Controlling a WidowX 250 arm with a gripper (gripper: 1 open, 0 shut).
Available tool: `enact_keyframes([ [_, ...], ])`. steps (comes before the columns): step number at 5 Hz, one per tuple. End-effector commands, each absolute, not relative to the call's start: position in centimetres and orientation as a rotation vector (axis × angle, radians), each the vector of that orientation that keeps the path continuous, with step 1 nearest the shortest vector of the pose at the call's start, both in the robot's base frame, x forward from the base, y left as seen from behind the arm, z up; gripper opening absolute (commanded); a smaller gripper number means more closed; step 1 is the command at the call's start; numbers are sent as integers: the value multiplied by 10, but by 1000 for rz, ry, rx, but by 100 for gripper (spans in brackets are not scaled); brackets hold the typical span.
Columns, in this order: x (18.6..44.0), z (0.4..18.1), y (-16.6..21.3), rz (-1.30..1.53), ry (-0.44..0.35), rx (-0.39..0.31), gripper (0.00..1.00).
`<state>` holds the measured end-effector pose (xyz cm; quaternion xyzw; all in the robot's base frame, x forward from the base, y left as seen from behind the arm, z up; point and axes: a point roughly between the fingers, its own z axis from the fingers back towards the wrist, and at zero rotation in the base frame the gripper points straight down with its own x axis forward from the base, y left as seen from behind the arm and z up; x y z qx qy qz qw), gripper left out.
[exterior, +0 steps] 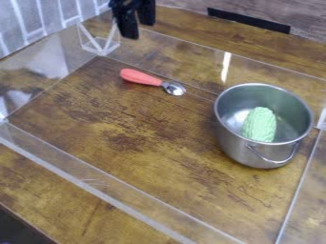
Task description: Move the orange spoon to the left
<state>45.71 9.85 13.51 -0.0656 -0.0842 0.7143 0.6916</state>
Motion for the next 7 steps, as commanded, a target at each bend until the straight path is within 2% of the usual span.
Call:
enact_keyframes([
  [1, 460, 153, 94, 1578, -243, -195, 100],
  [2, 456, 155, 95, 1568, -251, -195, 0],
  [3, 455, 156, 99, 1570, -242, -195, 100],
  [7, 454, 147, 113, 1585, -221, -188, 100],
])
